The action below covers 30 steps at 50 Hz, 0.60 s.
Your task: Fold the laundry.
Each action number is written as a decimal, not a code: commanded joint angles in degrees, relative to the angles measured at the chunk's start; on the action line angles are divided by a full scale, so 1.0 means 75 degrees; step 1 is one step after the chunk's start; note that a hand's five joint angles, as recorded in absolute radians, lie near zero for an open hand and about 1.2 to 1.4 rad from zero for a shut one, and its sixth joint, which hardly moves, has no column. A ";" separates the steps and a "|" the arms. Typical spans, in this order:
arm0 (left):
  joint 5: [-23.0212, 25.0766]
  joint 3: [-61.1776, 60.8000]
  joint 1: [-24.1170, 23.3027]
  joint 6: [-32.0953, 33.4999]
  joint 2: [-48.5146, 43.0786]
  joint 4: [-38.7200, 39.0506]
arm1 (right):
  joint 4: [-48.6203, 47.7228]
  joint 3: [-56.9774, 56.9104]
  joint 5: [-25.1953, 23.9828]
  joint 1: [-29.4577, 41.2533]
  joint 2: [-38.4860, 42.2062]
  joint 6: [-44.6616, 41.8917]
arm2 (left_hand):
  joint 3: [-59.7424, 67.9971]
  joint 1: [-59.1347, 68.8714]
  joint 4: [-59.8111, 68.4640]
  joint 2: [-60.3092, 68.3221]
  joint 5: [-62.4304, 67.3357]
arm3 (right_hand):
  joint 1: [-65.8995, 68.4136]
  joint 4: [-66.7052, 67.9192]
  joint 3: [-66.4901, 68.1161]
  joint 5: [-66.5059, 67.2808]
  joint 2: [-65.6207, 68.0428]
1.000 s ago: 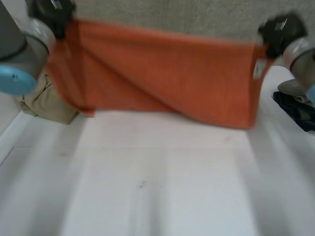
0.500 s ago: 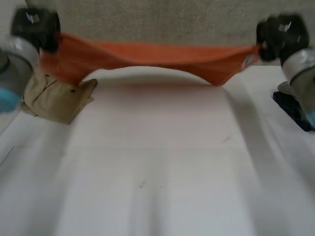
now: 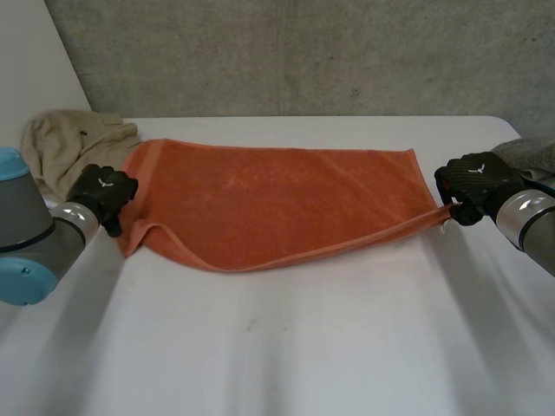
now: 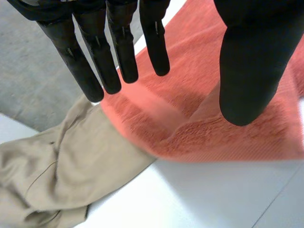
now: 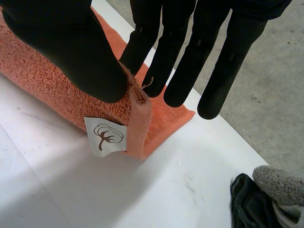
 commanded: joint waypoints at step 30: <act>-0.0815 0.0344 -0.1289 -0.1260 -0.0316 -0.0211 | 0.0048 -0.0005 0.0009 -0.0087 0.0148 -0.0053 | -0.1669 -0.1599 -0.1589 -0.1657 -0.1568 | 0.1960 0.1519 0.1596 0.1587 0.1672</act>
